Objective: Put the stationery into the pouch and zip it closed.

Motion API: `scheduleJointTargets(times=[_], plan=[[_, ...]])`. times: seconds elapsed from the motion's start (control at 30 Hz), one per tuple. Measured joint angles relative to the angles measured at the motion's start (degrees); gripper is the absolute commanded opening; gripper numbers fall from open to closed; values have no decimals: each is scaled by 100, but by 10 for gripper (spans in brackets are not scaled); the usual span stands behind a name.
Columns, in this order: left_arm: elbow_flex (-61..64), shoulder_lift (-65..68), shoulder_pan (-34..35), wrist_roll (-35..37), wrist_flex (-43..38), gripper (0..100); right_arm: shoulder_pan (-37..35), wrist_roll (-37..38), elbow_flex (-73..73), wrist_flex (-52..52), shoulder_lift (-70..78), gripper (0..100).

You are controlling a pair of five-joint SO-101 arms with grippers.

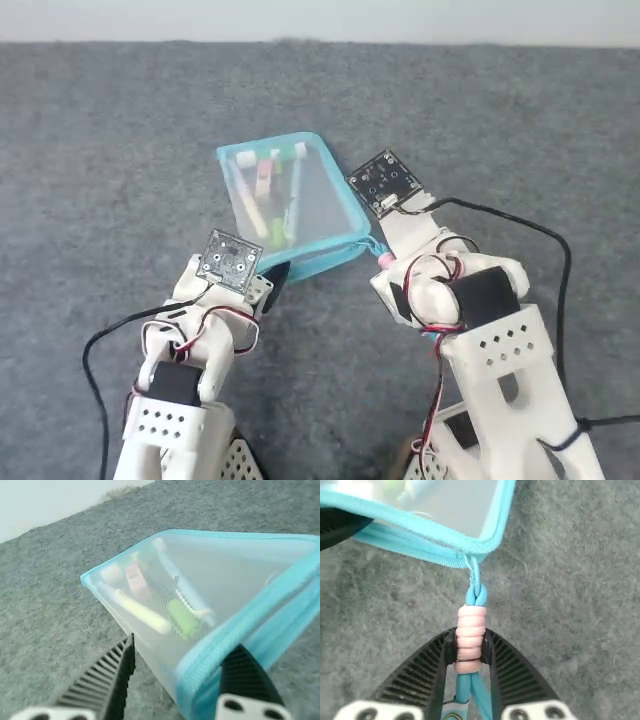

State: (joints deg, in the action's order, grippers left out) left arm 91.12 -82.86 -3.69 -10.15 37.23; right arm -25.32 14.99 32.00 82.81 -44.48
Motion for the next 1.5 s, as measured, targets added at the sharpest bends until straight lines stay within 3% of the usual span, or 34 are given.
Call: scheduleJointTargets(times=[0.2,0.37,0.63,1.03,1.33,1.4,1.5], plan=[[0,0,0,0,-18,222,-484,0,-44,149,0,6],[0,0,0,0,-18,8,-607,0,-44,149,0,6],[0,0,-105,-9,-18,11,-703,158,-53,141,-18,6],[-53,0,-642,246,167,9,-2716,176,343,-826,70,6],[-167,0,-651,484,484,9,-3244,202,853,-1134,325,11],[-167,0,-651,580,484,9,-3349,211,1134,-1275,325,40],[-167,0,-651,624,484,9,-3288,211,1160,-1231,308,162]])
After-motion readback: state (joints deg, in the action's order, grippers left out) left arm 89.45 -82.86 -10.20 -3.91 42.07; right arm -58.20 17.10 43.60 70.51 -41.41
